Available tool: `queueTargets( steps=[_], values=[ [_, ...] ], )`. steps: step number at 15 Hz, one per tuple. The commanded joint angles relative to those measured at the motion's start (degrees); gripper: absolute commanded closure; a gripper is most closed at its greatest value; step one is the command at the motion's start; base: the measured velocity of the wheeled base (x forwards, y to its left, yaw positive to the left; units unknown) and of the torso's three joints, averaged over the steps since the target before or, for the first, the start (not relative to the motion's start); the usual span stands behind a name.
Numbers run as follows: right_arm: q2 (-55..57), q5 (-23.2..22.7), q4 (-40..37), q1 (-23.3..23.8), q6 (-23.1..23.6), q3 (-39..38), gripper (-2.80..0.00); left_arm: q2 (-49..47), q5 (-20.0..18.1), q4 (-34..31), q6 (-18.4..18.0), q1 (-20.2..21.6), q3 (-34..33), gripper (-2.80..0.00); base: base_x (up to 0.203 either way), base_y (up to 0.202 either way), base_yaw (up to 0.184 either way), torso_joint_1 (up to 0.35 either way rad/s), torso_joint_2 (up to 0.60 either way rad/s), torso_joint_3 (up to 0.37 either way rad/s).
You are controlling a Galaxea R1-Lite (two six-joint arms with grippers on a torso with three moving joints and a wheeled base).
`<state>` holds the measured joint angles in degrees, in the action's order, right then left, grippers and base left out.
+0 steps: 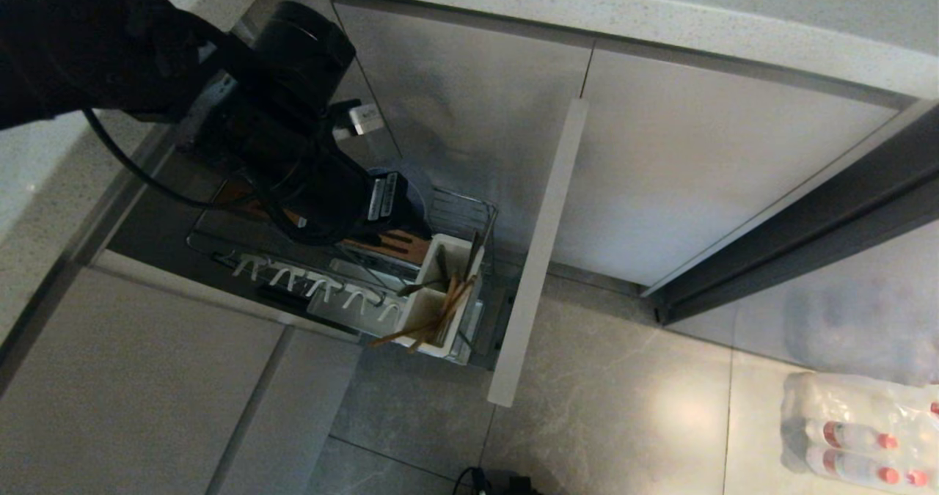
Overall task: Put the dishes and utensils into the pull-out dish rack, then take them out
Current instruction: Pick up the plate and place it in the cupboard
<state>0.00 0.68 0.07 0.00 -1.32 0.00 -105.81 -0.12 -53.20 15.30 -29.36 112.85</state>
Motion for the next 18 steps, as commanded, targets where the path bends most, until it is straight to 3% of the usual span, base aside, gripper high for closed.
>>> queueTargets(
  steps=[1, 4, 8, 11, 18],
  values=[
    [0.07, 0.02, 0.01, 0.0, 0.0, 0.0, 0.0, 4.28, -0.2, -0.53, 0.14, -0.36, -0.02, 0.0, 0.0, 0.0, 0.0, 0.0, 0.0, 0.0],
    [0.08, 0.02, 0.01, 0.0, 0.0, 0.0, 0.0, 9.67, -2.0, -2.44, 0.35, -0.91, -0.08, 0.0, 0.0, 0.0, 0.0, 0.0, 0.0, 0.0],
    [0.0, 0.02, 0.01, 0.0, 0.0, 0.0, 0.0, 18.34, -8.53, -4.2, 1.28, -1.5, -0.08, 0.0, 0.0, 0.0, 0.0, 0.0, 0.0, 0.0],
    [0.05, 0.02, 0.01, 0.0, 0.0, 0.0, 0.0, 24.29, -10.9, -4.44, 2.31, -1.05, -0.08, 0.0, 0.0, 0.0, 0.0, 0.0, 0.0, 0.0],
    [0.0, 0.02, 0.01, 0.0, 0.0, 0.0, 0.0, 37.05, -12.16, -0.69, 3.8, 17.28, -0.17, 0.0, 0.0, 0.0, 0.0, 0.0, 0.0, 0.0]
  ],
)
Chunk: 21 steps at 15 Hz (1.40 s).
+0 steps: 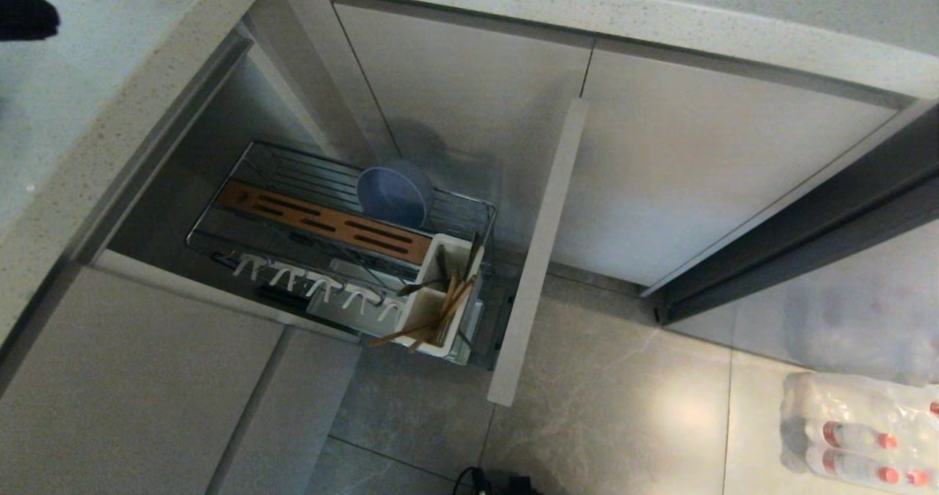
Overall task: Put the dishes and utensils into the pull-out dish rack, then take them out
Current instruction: Pick up the plate and place it in the cupboard
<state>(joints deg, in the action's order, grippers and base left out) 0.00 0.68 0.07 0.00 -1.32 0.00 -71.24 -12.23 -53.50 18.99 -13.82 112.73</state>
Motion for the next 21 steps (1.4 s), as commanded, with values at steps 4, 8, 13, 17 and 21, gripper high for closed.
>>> queueTargets(
  steps=[4, 8, 13, 17, 21],
  values=[
    [0.09, 0.02, 0.01, 0.0, 0.0, 0.0, 0.0, 5.89, 0.19, 3.12, 0.58, 13.44, -1.09, 0.0, 0.0, 0.0, 0.0, 0.0, 0.0, 0.0],
    [0.0, 0.02, 0.01, 0.0, 0.0, 0.0, 0.0, 6.37, 1.81, 7.02, 0.77, 27.56, -1.62, 0.0, 0.0, 0.0, 0.0, 0.0, 0.0, 0.0],
    [0.08, 0.02, 0.01, 0.0, 0.0, 0.0, 0.0, 0.24, 15.08, 14.99, 0.83, 37.15, -2.64, 0.0, 0.0, 0.0, 0.0, 0.0, 0.0, 0.0],
    [0.05, 0.02, 0.01, 0.0, 0.0, 0.0, 0.0, -8.05, 20.31, 17.45, 0.86, 37.51, -1.35, 0.0, 0.0, 0.0, 0.0, 0.0, 0.0, 0.0],
    [0.09, 0.02, 0.01, 0.0, 0.0, 0.0, 0.0, -13.1, 20.39, 20.29, 0.96, 36.31, -1.35, 0.0, 0.0, 0.0, 0.0, 0.0, 0.0, 0.0]
  ],
)
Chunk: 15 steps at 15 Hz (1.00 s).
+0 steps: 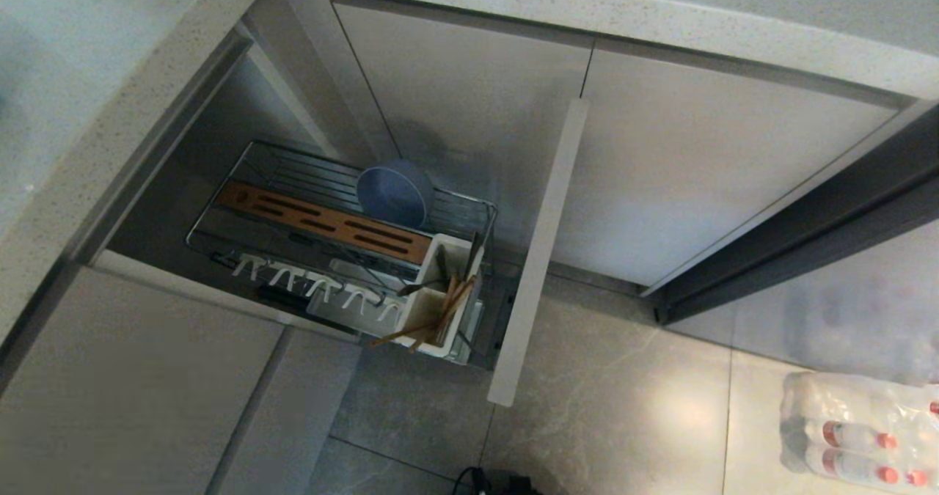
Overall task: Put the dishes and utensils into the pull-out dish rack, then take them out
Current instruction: Pick up the plate and place it in the cupboard
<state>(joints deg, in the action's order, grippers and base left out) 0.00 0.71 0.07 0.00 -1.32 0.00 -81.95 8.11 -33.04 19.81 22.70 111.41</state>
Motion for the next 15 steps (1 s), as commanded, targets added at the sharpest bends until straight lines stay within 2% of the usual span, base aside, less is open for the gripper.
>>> queueTargets(
  steps=[1, 3, 4, 15],
  values=[
    [0.06, 0.0, 0.01, 0.0, 0.0, 0.0, 0.0, -3.01, 0.07, -0.1, 0.09, -0.47, -0.05, 0.0, 0.0, 0.0, 0.0, 0.0, 0.0, 0.0],
    [0.09, 0.0, 0.01, 0.0, 0.0, 0.0, 0.0, -3.39, 0.07, -0.27, 0.05, -1.33, -0.14, 0.0, 0.0, 0.0, 0.0, 0.0, 0.0, 0.0],
    [0.01, 0.0, 0.01, 0.0, 0.0, 0.0, 0.0, -3.48, 0.2, -0.2, 0.11, -1.5, -0.14, -2.8, 0.0, 0.0, 0.0, 0.0, 0.0, 0.0],
    [0.09, 0.0, 0.01, 0.0, 0.0, 0.0, 0.0, -5.5, -0.02, 0.08, 0.23, -1.87, -0.14, -2.8, 0.0, 0.0, 0.0, 0.0, 0.0, 0.0]
  ],
)
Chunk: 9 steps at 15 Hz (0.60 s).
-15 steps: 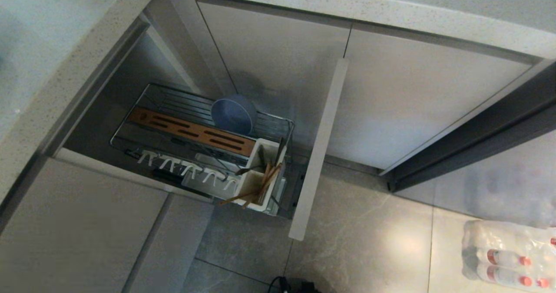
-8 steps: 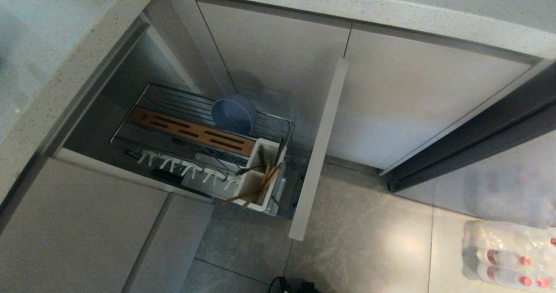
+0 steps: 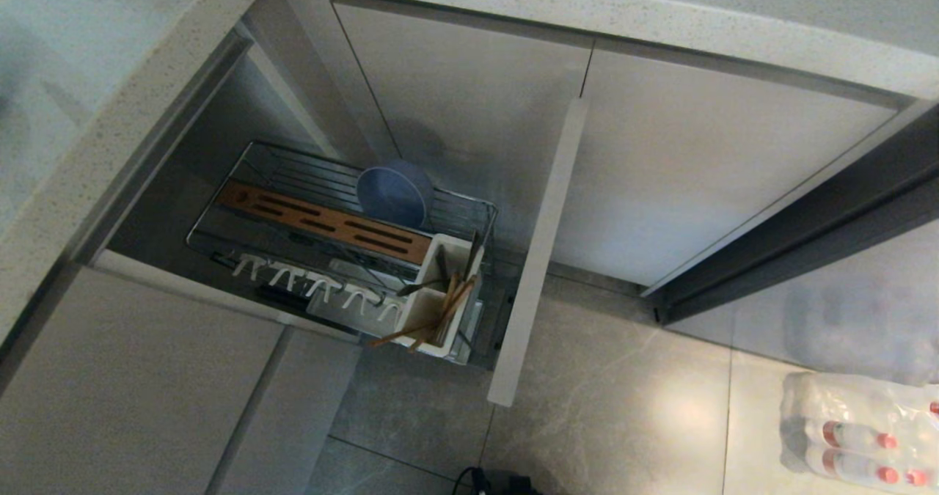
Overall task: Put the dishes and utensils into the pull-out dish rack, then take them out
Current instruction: Pick up the plate and place it in the cupboard
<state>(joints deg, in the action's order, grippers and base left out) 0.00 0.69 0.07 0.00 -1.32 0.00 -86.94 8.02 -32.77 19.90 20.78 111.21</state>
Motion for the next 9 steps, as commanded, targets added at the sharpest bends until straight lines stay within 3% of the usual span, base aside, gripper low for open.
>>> queueTargets(
  steps=[1, 9],
  values=[
    [0.02, 0.01, 0.01, 0.0, 0.0, 0.0, 0.0, -0.94, 0.06, -0.19, 0.14, 0.05, 0.05, -2.8, 0.0, 0.0, 0.0, 0.0, 0.0, 0.0],
    [0.0, 0.01, 0.01, 0.0, 0.0, 0.0, 0.0, -2.01, 0.15, -0.28, 0.14, -0.39, 0.05, -2.8, 0.0, 0.0, 0.0, 0.0, 0.0, 0.0]
  ],
)
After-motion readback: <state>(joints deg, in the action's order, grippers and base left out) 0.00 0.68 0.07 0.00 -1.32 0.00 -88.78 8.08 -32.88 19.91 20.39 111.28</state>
